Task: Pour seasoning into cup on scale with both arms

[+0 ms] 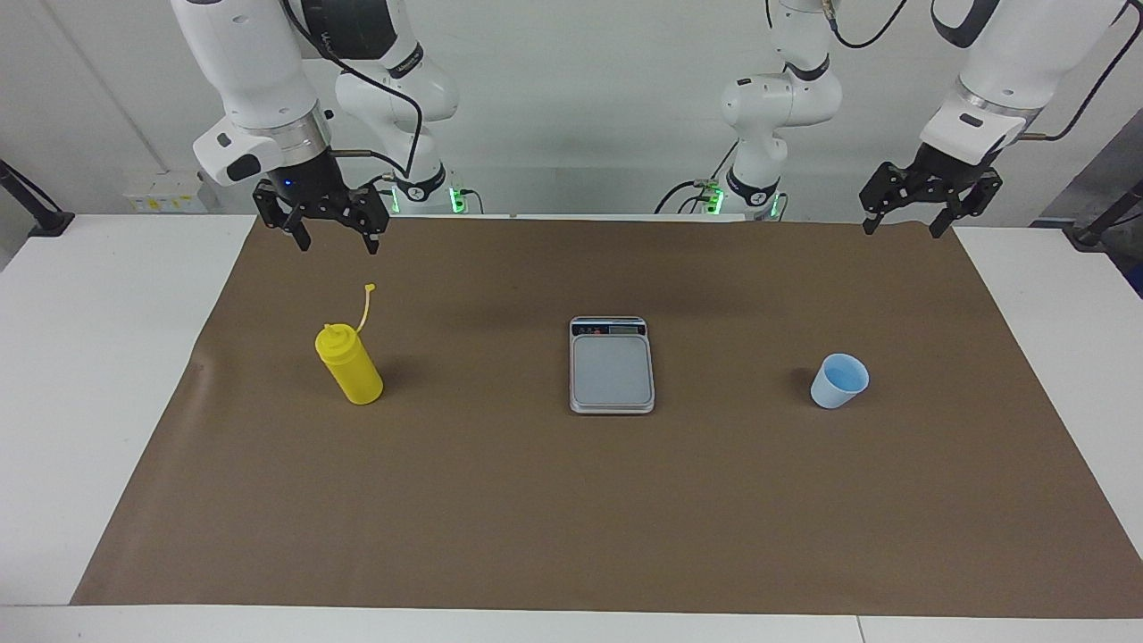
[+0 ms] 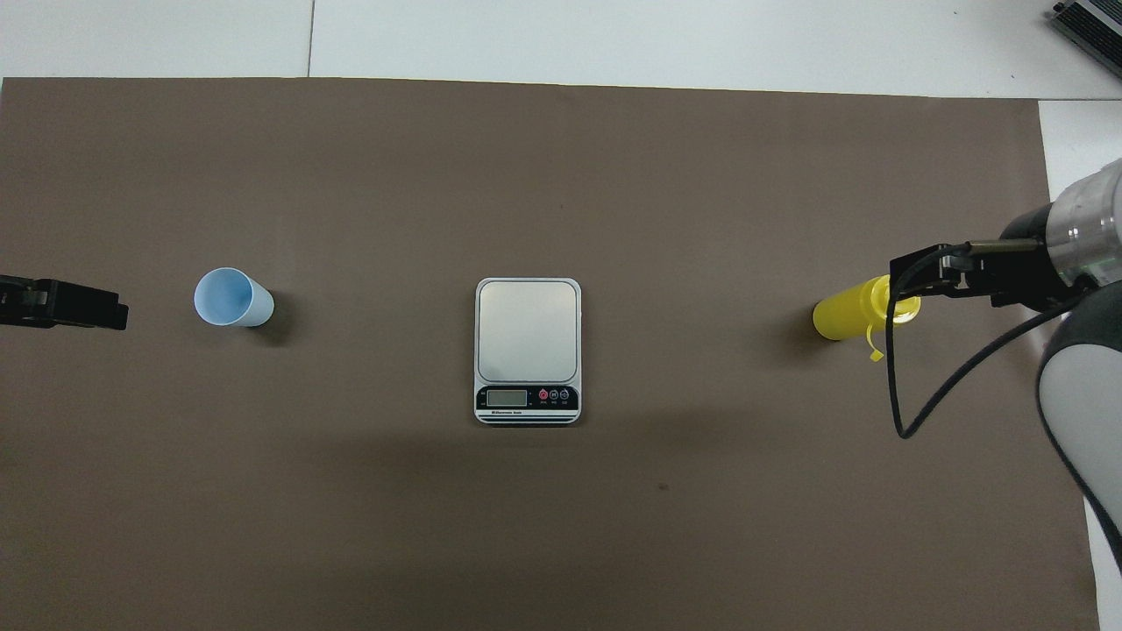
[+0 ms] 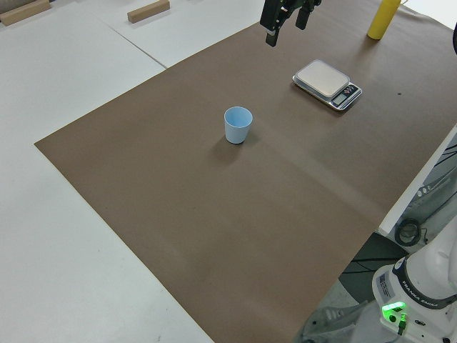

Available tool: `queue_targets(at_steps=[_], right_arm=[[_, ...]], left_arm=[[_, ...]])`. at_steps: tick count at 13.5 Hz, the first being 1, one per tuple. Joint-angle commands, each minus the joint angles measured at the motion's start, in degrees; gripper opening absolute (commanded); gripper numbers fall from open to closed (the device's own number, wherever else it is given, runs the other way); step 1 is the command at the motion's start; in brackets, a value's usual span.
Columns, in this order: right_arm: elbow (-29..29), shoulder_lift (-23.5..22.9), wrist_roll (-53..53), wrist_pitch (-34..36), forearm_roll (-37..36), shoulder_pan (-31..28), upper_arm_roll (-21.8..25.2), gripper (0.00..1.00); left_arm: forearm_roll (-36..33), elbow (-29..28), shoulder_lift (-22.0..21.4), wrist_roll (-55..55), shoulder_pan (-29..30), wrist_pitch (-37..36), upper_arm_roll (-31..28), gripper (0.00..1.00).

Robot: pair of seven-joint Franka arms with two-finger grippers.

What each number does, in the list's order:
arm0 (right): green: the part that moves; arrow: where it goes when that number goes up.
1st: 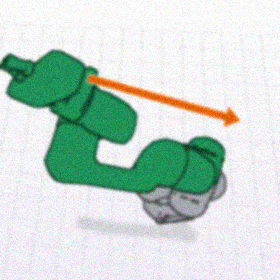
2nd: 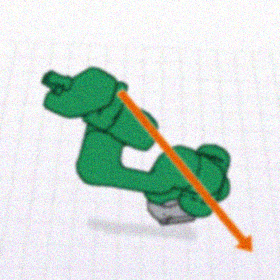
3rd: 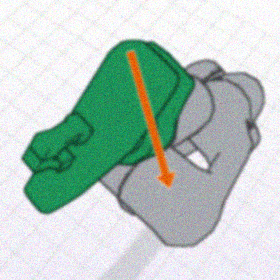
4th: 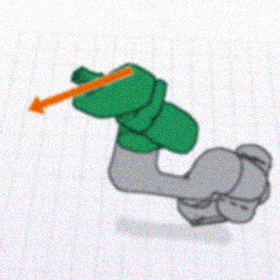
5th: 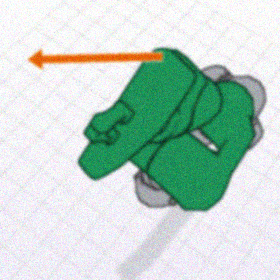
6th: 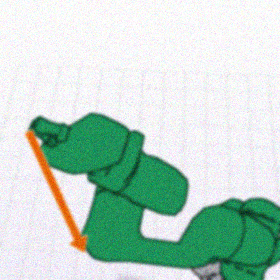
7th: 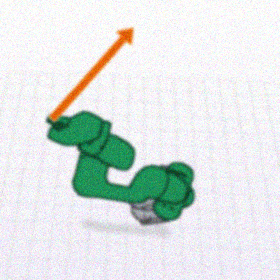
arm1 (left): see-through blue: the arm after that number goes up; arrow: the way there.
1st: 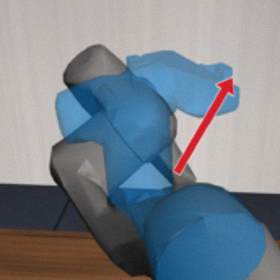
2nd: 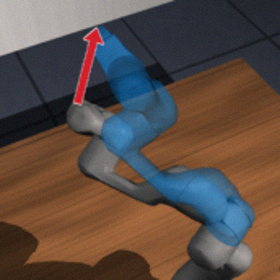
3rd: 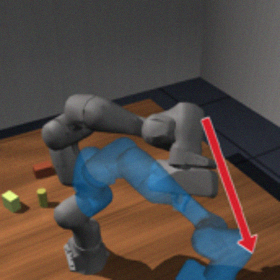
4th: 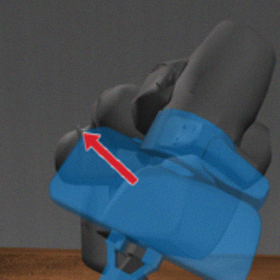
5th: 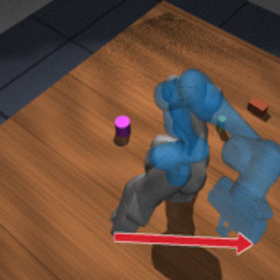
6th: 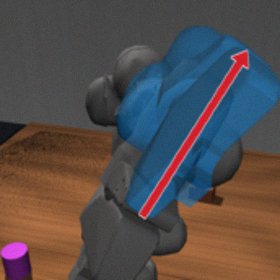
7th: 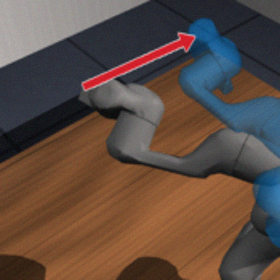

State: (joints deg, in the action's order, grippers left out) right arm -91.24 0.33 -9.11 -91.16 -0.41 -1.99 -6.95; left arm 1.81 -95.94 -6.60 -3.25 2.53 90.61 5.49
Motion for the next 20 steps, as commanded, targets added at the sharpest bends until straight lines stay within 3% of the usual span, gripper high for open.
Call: queue_targets(at_steps=[1,5,7,12,15,18,20], right_arm=[[-1.5,1.2,-0.4,-0.8,0.1,-0.6,-0.3,1.00],[-1.4,1.2,-0.4,-0.8,0.1,-0.6,-0.3,1.00],[-1.4,1.2,-0.4,-0.8,0.1,-0.6,-0.3,1.00],[-1.5,1.2,-0.4,-0.8,0.1,-0.6,-0.3,1.00],[-1.5,1.2,-0.4,-0.8,0.1,-0.6,-0.3,1.00],[-1.5,1.2,-0.4,-0.8,0.1,-0.6,-0.3,1.00],[-1.5,1.2,-0.4,-0.8,0.1,-0.6,-0.3,1.00]], left_arm=[[-0.2,-1.9,-0.8,0.9,-0.1,1.8,-0.5,1.00],[0.0,-5.1,-0.1,1.0,1.8,6.7,-0.7,1.00],[0.0,-5.7,2.9,1.1,2.1,9.1,-0.8,1.00],[-0.1,-16.1,4.7,4.6,3.5,22.4,-0.8,1.00],[-0.1,-17.0,9.3,6.6,3.5,26.8,-0.8,1.00],[-0.1,-20.3,9.8,7.3,3.6,32.0,-0.8,1.00],[0.0,-20.3,12.6,8.1,3.9,34.3,-0.8,1.00]])
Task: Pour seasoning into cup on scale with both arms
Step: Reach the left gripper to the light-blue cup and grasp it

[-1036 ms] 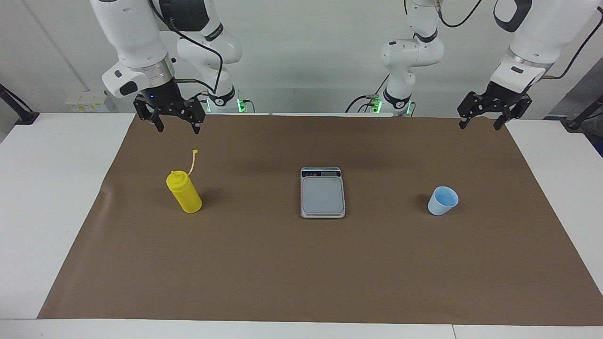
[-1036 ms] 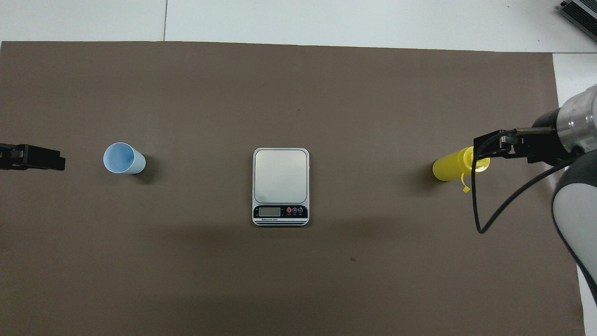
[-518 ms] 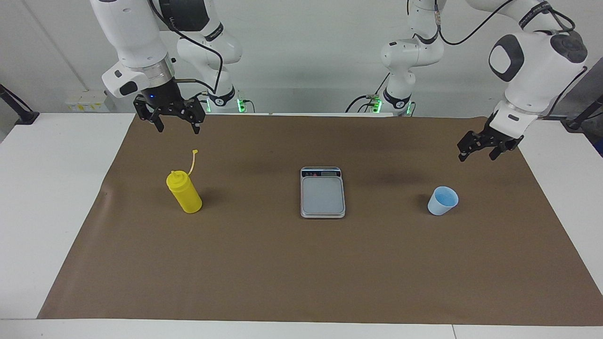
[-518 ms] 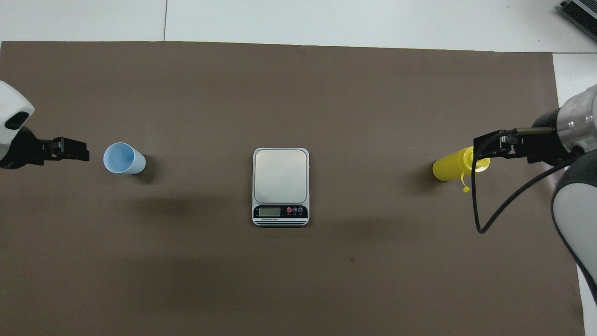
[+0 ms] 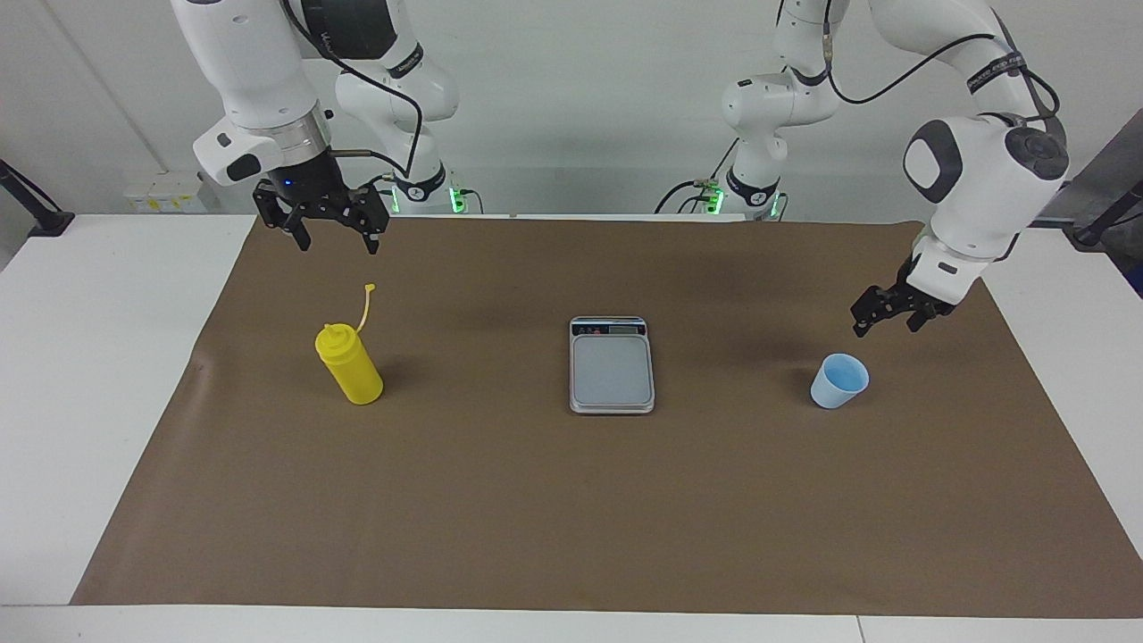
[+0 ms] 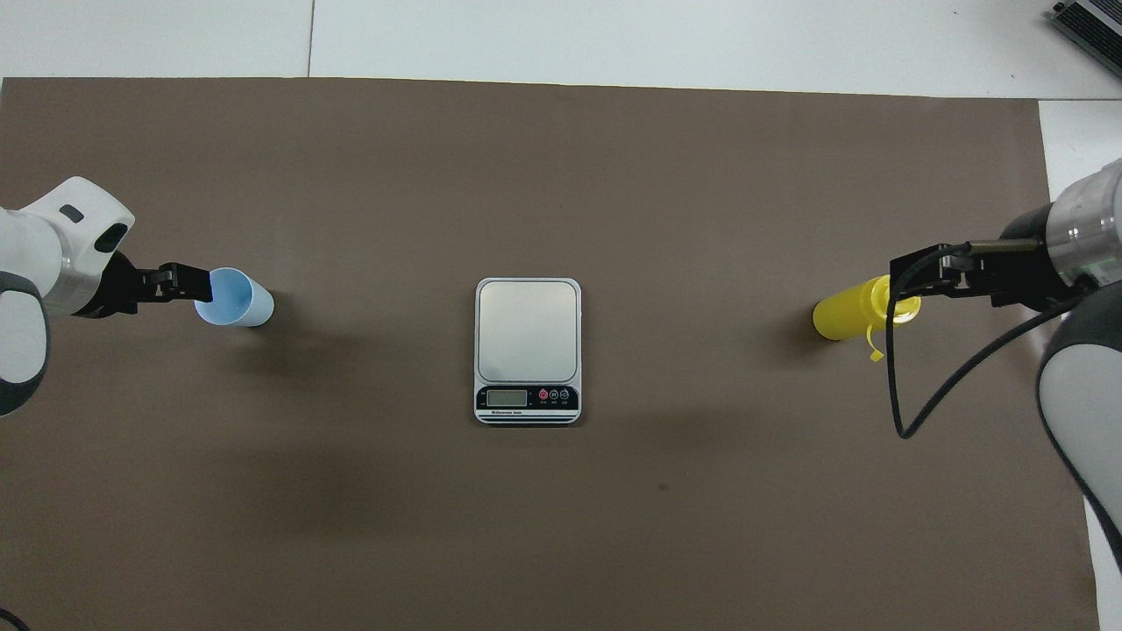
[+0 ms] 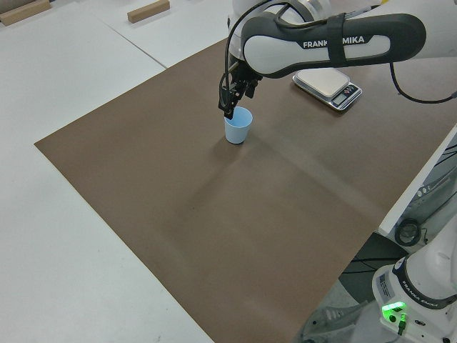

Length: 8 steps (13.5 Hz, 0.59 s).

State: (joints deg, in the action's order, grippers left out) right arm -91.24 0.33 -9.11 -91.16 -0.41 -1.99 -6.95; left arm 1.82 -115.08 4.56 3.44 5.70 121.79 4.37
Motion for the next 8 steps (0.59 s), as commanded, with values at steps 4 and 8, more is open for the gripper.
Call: queue_targets(at_steps=[4,8], right_arm=[[-1.5,1.2,-0.4,-0.8,0.1,-0.7,-0.3,1.00],[-1.5,1.2,-0.4,-0.8,0.1,-0.6,-0.3,1.00]], left_arm=[[-0.1,-2.9,3.9,3.9,0.6,6.4,0.5,1.00],[-0.1,-5.4,5.3,4.0,0.5,10.3,0.5,1.00]])
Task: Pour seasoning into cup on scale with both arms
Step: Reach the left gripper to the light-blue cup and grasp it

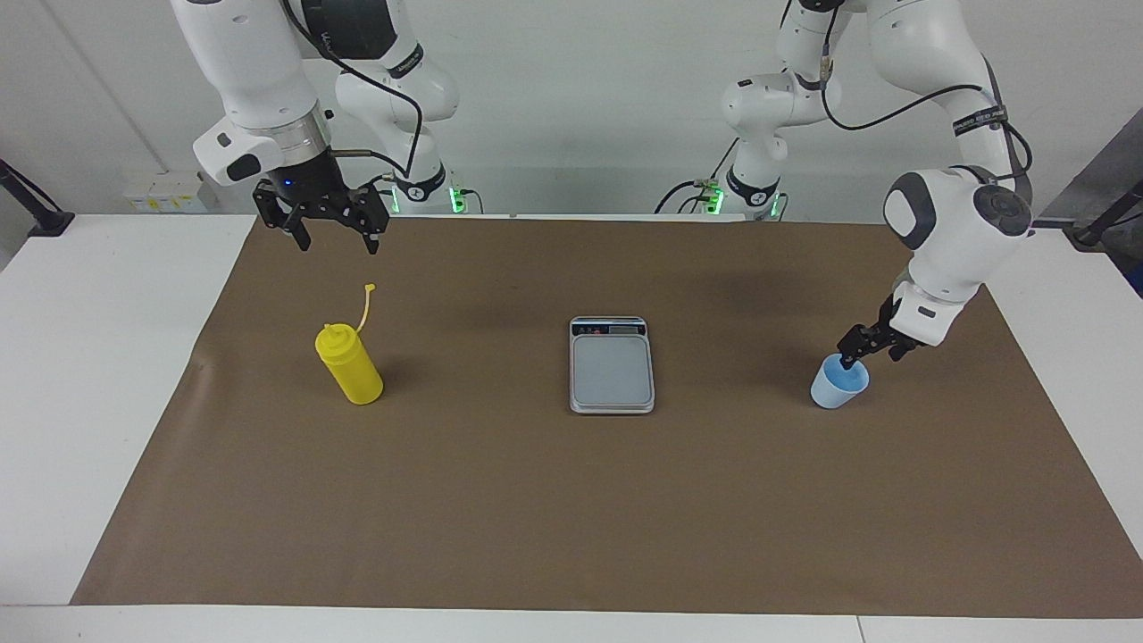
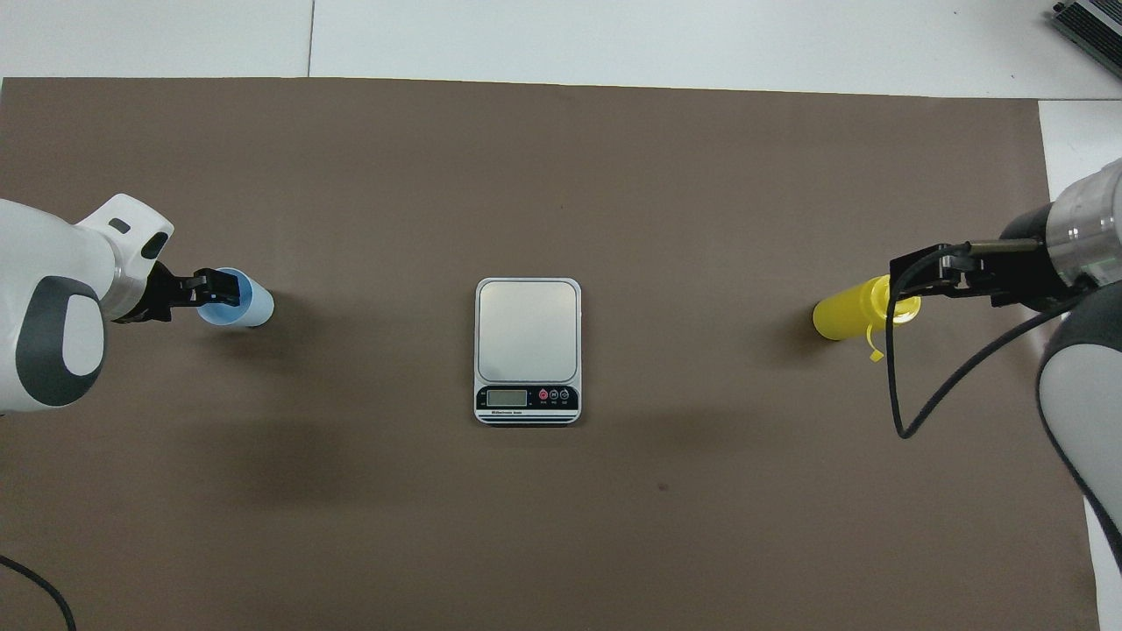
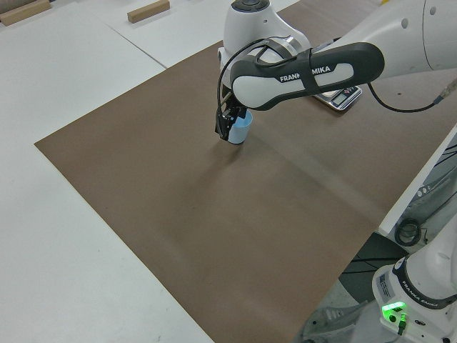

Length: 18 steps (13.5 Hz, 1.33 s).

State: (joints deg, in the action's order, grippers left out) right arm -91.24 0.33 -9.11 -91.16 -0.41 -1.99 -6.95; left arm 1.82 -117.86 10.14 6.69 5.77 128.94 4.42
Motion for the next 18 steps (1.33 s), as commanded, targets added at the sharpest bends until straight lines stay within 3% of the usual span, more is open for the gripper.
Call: queue_targets(at_steps=[1,4,5,7,8,9,12,18], right_arm=[[-1.5,1.2,-0.4,-0.8,0.1,-0.6,-0.3,1.00],[-1.5,1.2,-0.4,-0.8,0.1,-0.6,-0.3,1.00],[-1.4,1.2,-0.4,-0.8,0.1,-0.7,-0.3,1.00],[-1.5,1.2,-0.4,-0.8,0.1,-0.6,-0.3,1.00],[-1.5,1.2,-0.4,-0.8,0.1,-0.7,-0.3,1.00],[-1.5,1.2,-0.4,-0.8,0.1,-0.6,-0.3,1.00],[-1.5,1.2,-0.4,-0.8,0.1,-0.6,-0.3,1.00],[-1.5,1.2,-0.4,-0.8,0.1,-0.6,-0.3,1.00]], left_arm=[[-0.1,-3.3,-0.4,0.8,0.5,4.0,0.4,1.00],[-0.1,-3.5,-0.4,1.0,0.3,4.1,0.4,1.00],[-0.1,-3.5,-0.4,1.7,0.4,4.1,0.4,0.83],[-0.1,-3.6,-0.4,1.7,0.1,4.1,0.4,0.29],[-0.2,-3.5,-0.4,1.3,-0.1,4.1,0.3,0.08],[-0.2,-3.5,-0.4,1.1,-0.1,4.1,0.4,0.00],[-0.5,-1.7,-0.1,0.9,-0.2,1.6,0.3,0.00],[-0.9,9.1,-1.9,-1.6,-0.4,-15.5,0.5,0.00]])
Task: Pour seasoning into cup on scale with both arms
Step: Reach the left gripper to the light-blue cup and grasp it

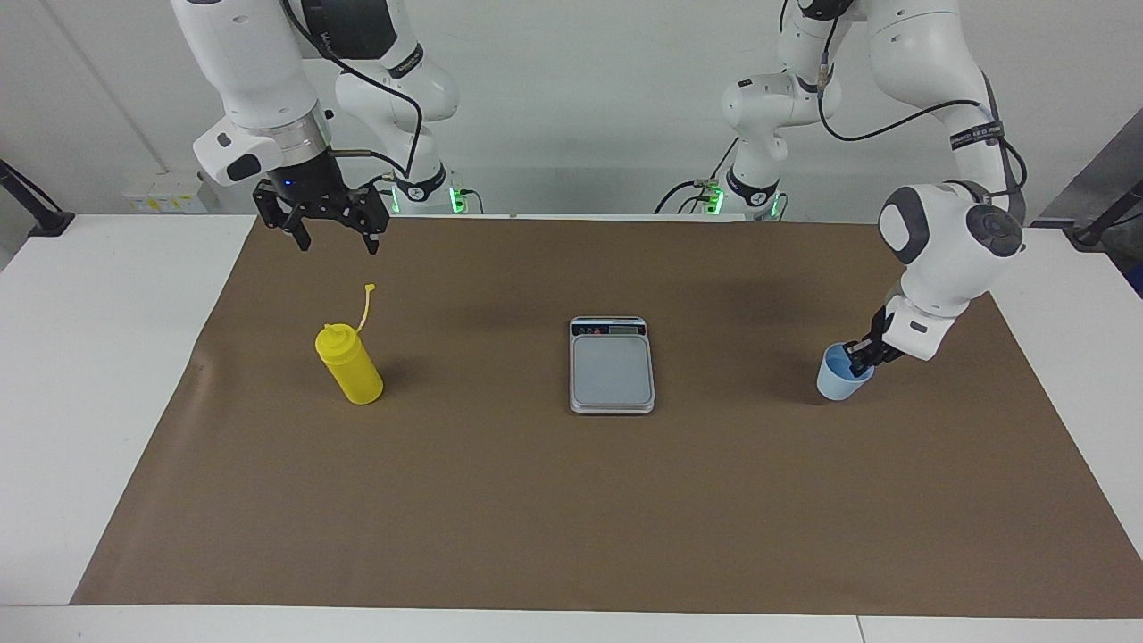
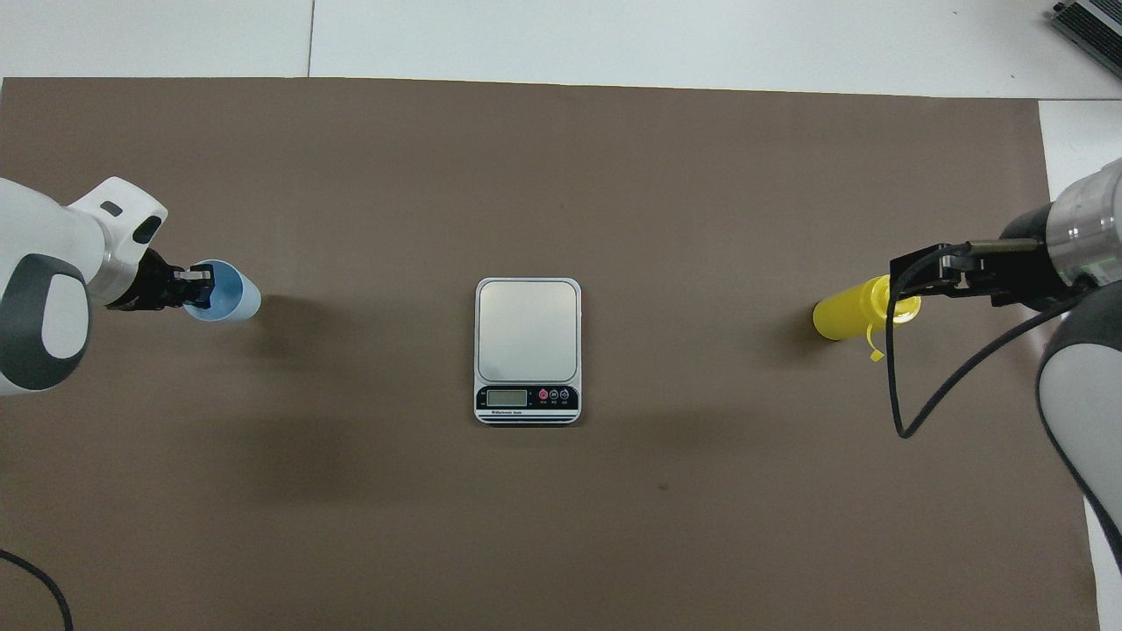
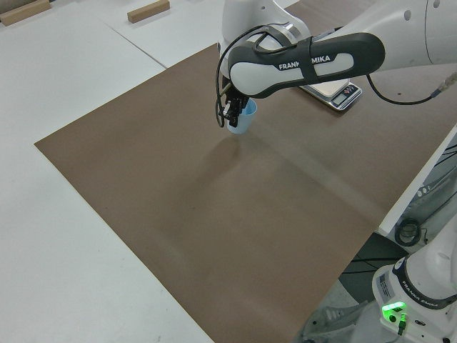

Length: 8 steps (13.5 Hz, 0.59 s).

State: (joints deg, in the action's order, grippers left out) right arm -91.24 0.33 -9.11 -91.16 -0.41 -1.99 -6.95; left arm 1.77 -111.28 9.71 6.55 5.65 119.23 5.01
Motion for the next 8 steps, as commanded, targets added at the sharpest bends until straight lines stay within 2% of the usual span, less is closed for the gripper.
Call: queue_targets(at_steps=[1,3,6,8], right_arm=[[-1.5,1.2,-0.4,-0.8,0.1,-0.6,-0.3,1.00],[-1.5,1.2,-0.4,-0.8,0.1,-0.6,-0.3,1.00],[-1.5,1.2,-0.4,-0.8,0.1,-0.6,-0.3,1.00],[-1.5,1.2,-0.4,-0.8,0.1,-0.7,-0.3,1.00]], left_arm=[[-0.9,4.3,-1.8,-1.7,-0.6,-9.5,0.1,0.00],[-0.9,6.6,-2.8,-1.5,-3.5,-15.3,0.3,0.00],[-0.7,6.9,-4.3,-0.7,-8.0,-17.5,0.5,0.00],[-0.6,7.0,-4.4,3.9,-12.9,-16.8,0.5,0.00]])
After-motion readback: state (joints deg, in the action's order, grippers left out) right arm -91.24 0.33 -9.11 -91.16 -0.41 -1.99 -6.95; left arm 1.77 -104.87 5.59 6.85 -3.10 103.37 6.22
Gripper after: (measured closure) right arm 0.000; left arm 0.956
